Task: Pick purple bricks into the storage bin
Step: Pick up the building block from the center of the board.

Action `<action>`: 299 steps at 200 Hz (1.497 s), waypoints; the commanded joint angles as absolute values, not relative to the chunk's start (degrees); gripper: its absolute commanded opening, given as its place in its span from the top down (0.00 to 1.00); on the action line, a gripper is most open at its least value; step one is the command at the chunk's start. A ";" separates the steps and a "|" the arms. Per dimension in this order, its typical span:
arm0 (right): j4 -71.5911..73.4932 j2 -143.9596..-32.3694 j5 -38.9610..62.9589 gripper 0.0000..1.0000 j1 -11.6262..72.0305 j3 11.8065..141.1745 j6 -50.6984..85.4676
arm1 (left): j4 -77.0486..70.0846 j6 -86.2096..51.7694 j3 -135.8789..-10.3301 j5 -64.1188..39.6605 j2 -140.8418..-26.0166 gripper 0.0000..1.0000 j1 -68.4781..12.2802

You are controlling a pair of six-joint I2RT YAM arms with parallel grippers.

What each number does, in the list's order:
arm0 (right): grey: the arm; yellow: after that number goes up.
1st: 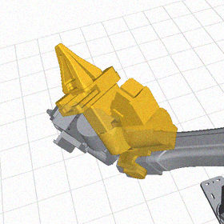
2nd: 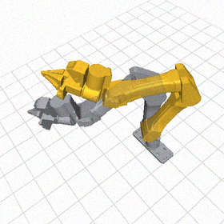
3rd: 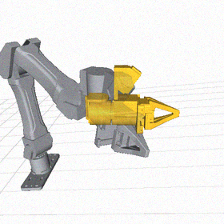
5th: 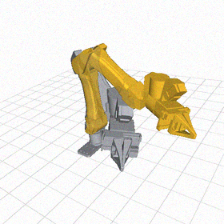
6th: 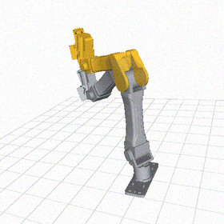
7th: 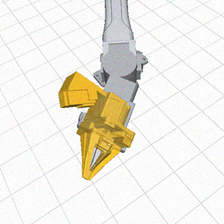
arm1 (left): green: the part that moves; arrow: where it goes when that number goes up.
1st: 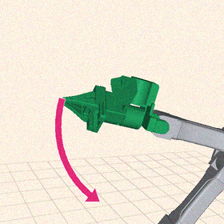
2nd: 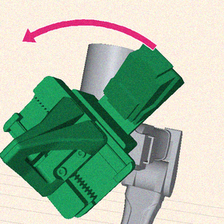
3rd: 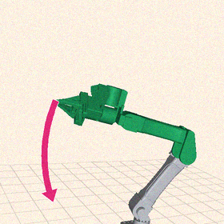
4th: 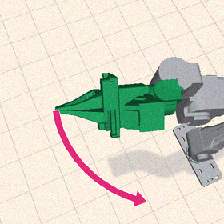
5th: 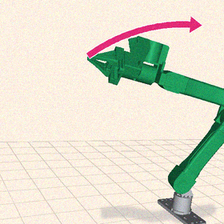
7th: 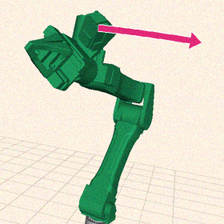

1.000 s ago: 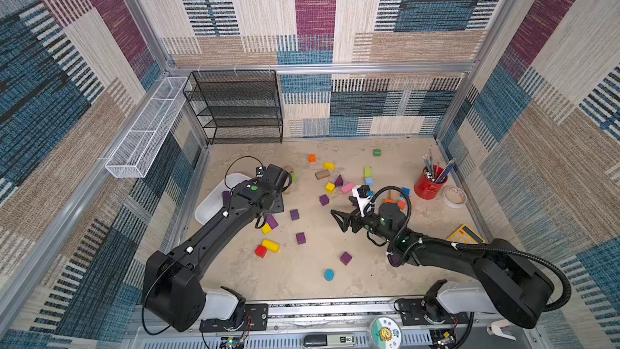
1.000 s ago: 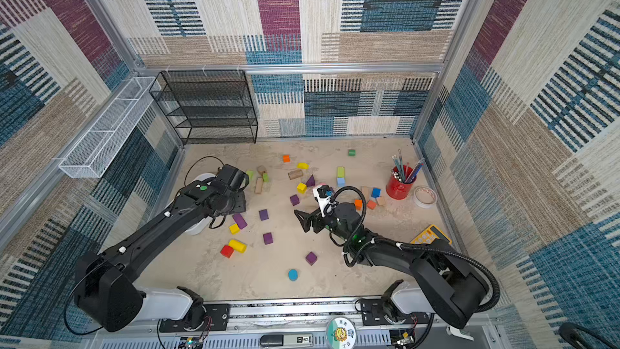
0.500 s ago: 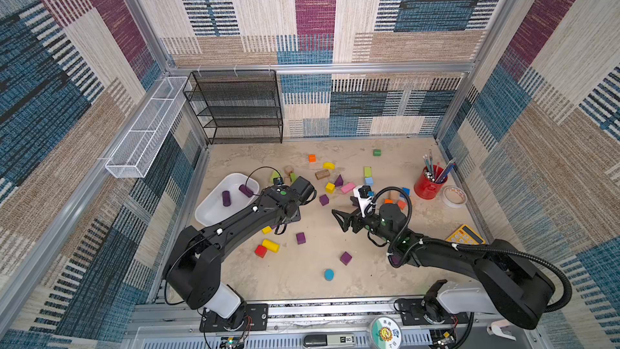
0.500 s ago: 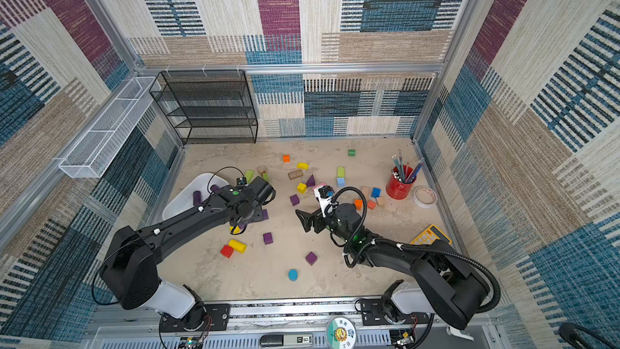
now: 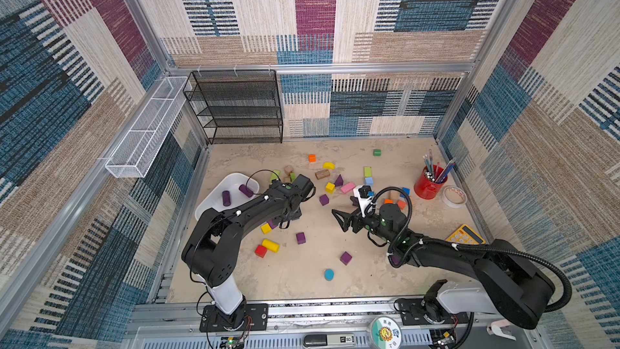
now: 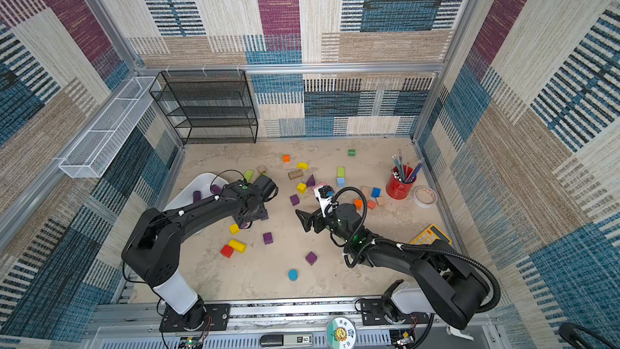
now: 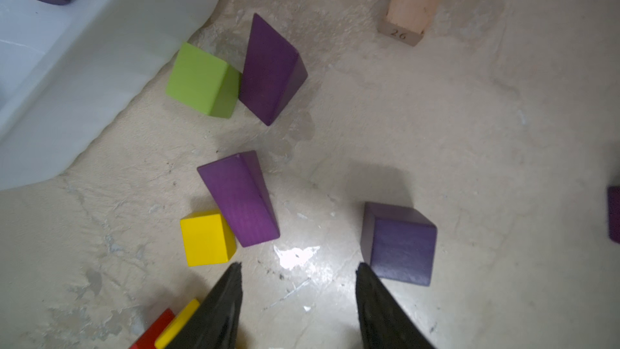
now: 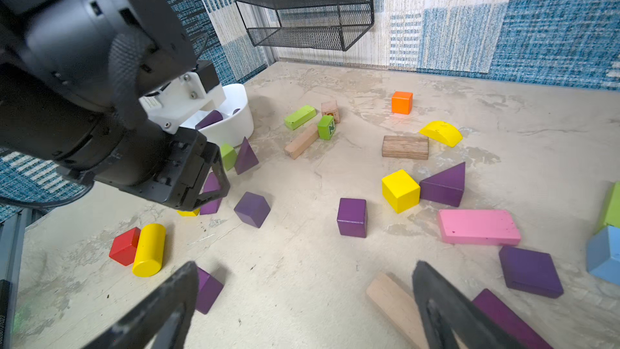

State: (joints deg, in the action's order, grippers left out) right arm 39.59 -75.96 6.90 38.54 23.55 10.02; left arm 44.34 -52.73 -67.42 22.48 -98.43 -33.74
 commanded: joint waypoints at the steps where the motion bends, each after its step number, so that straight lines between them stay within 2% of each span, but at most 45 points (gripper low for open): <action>1: 41.70 -76.18 7.17 0.01 38.59 23.55 10.00 | 41.79 -51.46 -66.85 19.56 -98.70 0.44 -31.67; 117: 41.84 -77.33 8.20 0.00 38.59 23.99 10.10 | 38.87 -48.69 -62.20 16.97 -97.58 0.44 -23.88; 221: 41.75 -77.97 8.64 0.01 38.58 24.35 10.12 | 36.84 -48.16 -61.09 15.60 -99.61 0.44 -21.80; 299: 41.25 -77.62 8.24 0.01 38.58 24.43 9.97 | 34.29 -48.34 -60.10 14.59 -101.75 0.56 -21.62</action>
